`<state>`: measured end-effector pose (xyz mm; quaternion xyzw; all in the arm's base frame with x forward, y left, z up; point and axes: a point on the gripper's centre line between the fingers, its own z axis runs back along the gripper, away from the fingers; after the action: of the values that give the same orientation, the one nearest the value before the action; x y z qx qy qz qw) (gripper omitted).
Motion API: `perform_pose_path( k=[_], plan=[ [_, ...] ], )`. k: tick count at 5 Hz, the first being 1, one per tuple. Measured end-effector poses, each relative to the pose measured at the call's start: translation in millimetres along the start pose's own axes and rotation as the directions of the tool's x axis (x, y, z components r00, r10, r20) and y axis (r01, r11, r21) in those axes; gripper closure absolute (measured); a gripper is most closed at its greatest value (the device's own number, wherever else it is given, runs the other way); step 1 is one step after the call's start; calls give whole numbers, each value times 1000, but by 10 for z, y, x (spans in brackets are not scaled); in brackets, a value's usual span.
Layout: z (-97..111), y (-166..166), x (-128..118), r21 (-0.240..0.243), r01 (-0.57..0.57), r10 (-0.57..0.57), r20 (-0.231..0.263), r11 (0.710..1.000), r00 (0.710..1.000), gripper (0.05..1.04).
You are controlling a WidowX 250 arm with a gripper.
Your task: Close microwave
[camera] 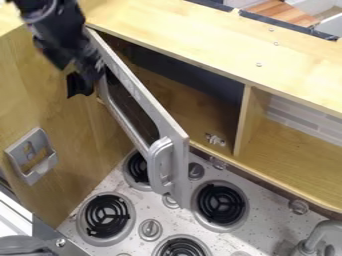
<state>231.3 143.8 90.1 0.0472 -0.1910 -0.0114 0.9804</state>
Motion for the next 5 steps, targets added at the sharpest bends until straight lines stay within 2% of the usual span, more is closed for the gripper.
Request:
perform_pose_path(
  k=[1, 2, 3, 5],
  plan=[
    [-48, -129, -210, -16, 39, -39, -28, 999, 999, 85],
    [-77, -345, -353, -52, 57, -59, -38, 997, 998, 85],
    [-127, -524, -333, -67, 100, -103, -33, 993, 994, 85],
    [-214, -757, -224, -85, 11, -15, -47, 996, 999, 85]
  ],
)
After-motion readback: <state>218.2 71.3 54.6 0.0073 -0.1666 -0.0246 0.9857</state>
